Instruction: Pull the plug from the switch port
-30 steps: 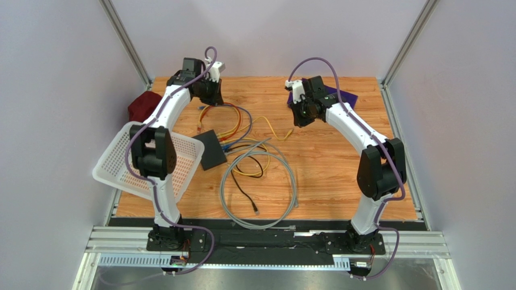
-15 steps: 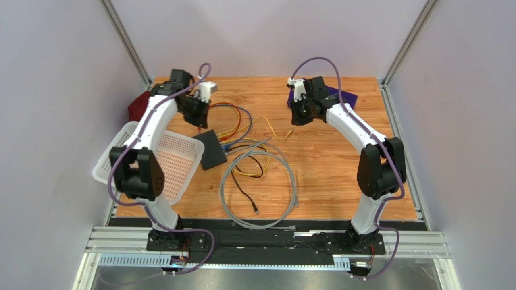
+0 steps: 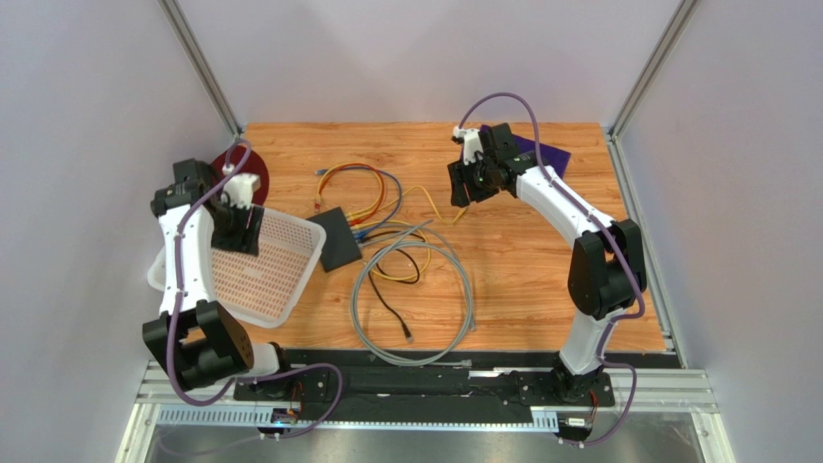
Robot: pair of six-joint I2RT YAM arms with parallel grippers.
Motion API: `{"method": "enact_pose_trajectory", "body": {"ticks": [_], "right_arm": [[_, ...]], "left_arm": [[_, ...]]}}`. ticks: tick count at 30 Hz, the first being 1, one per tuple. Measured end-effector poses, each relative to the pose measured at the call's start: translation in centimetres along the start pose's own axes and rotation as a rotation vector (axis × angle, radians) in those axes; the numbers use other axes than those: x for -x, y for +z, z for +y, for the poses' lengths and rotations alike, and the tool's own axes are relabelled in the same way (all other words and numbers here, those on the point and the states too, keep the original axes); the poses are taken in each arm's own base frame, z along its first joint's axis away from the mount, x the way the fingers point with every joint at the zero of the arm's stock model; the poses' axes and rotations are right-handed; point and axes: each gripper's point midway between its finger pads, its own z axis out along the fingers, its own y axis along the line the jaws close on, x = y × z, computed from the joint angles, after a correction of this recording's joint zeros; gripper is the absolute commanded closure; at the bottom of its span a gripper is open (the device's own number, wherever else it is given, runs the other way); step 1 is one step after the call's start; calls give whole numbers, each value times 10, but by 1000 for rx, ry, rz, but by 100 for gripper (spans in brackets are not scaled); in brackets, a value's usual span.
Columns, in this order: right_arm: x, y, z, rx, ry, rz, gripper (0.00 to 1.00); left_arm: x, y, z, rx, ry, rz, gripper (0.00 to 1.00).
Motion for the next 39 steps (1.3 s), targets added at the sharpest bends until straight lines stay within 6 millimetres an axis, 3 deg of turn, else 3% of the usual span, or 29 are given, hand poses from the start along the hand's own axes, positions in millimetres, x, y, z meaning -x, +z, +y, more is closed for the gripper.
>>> {"method": "enact_pose_trajectory", "body": {"ticks": [5,7,9,13,15,17,20,26,30,33,36,39], "right_arm": [[-1,2,7,11,-14,4,44],[-3,6,9,17,-14,12,43],[-8,12,10,23,-10,31,43],[-17,25,8,28,-1,66,44],[-20,29,7,28,2,79,44],[-21,30,6,27,2,82,44],[-20,30,6,22,-1,78,44],[-33,27,0,-10,-17,89,44],[-40,18,-2,-32,-37,94,44],[-41,13,-3,-45,-55,85,44],[-39,9,-4,-58,-72,74,44],[-38,7,-5,-67,-82,67,44]], "left_arm": [[-88,6,41,63,-89,211,35],[-101,9,57,89,-117,253,35],[-97,20,70,93,-124,264,37],[-58,55,110,95,-151,268,39],[-26,85,140,126,-146,241,38],[0,115,154,147,-106,225,38],[33,146,150,154,-15,240,38],[131,191,124,208,209,161,36],[185,200,105,244,322,71,36],[201,195,88,244,365,33,36],[191,183,75,212,367,30,36],[170,153,62,174,334,26,34]]}}
